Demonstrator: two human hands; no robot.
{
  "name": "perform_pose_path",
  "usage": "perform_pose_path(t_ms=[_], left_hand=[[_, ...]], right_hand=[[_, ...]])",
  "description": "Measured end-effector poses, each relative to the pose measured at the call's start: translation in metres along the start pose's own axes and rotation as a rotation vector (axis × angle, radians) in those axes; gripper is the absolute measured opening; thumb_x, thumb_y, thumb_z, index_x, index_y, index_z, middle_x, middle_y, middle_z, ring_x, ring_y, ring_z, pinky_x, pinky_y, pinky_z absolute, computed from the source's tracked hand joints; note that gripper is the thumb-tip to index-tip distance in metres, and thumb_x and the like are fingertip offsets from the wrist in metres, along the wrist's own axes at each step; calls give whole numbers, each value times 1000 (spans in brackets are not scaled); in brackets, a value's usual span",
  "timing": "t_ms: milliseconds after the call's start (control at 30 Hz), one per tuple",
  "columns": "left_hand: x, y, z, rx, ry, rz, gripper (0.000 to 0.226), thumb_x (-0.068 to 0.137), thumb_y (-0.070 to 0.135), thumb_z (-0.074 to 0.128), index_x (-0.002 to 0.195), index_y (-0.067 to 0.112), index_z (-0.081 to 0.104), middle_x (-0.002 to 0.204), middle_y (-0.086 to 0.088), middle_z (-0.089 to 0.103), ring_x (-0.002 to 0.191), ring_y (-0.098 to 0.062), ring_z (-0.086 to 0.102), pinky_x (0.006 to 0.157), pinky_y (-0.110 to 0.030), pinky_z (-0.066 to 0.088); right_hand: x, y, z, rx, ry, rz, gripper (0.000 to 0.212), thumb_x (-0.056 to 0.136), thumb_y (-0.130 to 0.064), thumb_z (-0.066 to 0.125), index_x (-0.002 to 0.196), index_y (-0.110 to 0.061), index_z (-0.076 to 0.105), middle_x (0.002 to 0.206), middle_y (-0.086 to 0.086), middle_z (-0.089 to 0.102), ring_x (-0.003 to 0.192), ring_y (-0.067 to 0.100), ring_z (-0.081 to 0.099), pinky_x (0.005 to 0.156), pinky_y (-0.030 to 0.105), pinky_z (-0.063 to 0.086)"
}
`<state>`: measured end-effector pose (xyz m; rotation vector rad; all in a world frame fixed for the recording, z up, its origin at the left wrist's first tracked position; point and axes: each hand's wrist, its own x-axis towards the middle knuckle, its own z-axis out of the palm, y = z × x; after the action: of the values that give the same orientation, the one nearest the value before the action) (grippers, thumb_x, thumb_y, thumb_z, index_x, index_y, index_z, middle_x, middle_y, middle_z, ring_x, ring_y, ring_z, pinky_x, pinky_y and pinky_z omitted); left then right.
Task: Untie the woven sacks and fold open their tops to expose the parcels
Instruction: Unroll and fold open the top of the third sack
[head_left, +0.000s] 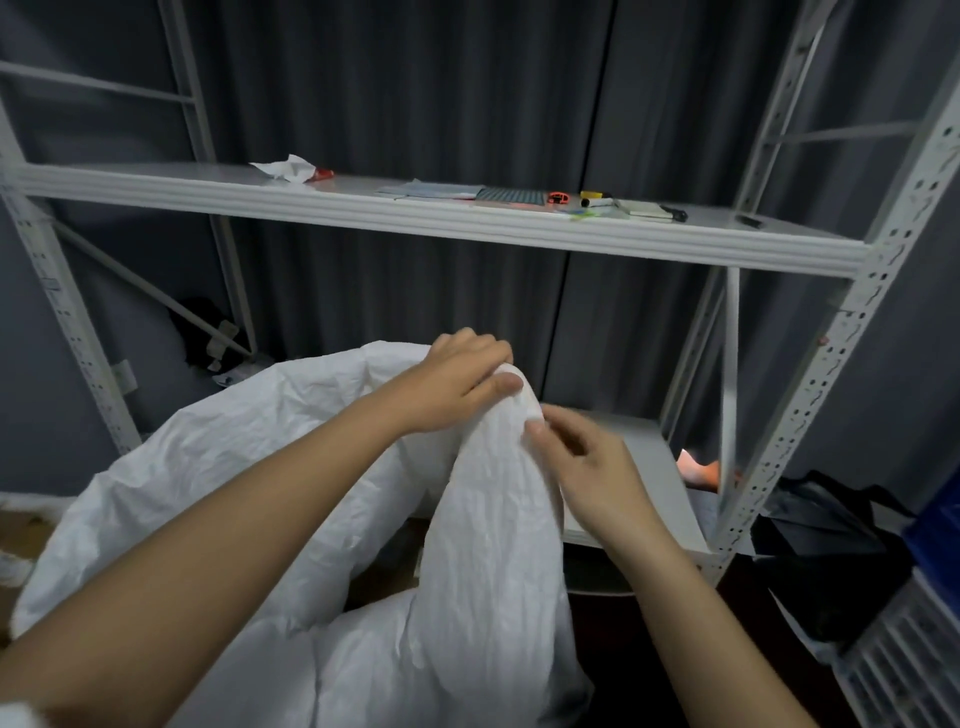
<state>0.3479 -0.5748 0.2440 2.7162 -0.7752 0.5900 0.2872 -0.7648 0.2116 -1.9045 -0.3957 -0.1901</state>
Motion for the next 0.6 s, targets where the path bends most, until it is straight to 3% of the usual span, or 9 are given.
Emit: perform_pose_path(t_ms=[67,133,233,300,367,467,533,600], left_hand=[[13,-2,-1,22,-27,27,37,94,54,29,83,22,43,78,13,37,83,-10,34,82,-30,31],[23,0,-3,116,-30,15,34,96,50,33,94,19,49,88,8,40,90,-15,37,87,-31,30],[26,11,-9,190,237,-237,32,95,45,44,110,18,50,110,-4,44,104,-24,40,90,-35,28],[13,25,-20,12,336,-438,33,94,47,45,98,14,51,103,-4,52,98,-25,48,79,-35,36],[-3,37,-26,-102,144,-597,46,90,60,44,91,14,48,88,1,58,88,-22,56,65,-33,38],[-17,46,-29,77,-133,-703,62,83,66,51,111,11,45,99,-3,58,94,-24,58,64,-31,37],[-14,33,-32,251,-149,-714,45,92,44,52,116,7,46,111,-9,59,101,-29,57,67,-32,37],[-4,7,-41,293,-75,-692,20,94,18,45,107,5,52,113,-15,60,102,-34,58,70,-33,40]], right_hand=[[-2,6,0,-39,-15,33,15,92,-22,60,96,-18,73,86,-1,72,78,10,63,71,24,49],[10,1,0,272,-55,217,11,90,-12,64,89,-6,73,80,9,70,72,16,61,67,25,49],[44,-17,3,638,-55,358,7,85,-3,67,91,-4,67,79,10,66,64,15,61,61,21,52],[72,-25,6,673,20,329,26,82,0,71,102,-9,57,85,13,62,56,13,59,57,25,52],[95,-34,12,661,18,298,40,81,3,70,113,-12,50,85,16,60,59,19,58,58,29,51],[126,-46,26,637,-20,244,33,85,7,63,111,-13,59,102,17,63,80,24,67,71,30,59],[141,-54,34,674,-19,228,27,88,8,58,104,-11,65,110,16,61,91,23,67,75,27,59],[153,-54,34,648,9,213,23,92,6,54,105,-7,67,111,14,61,97,21,65,77,24,58]])
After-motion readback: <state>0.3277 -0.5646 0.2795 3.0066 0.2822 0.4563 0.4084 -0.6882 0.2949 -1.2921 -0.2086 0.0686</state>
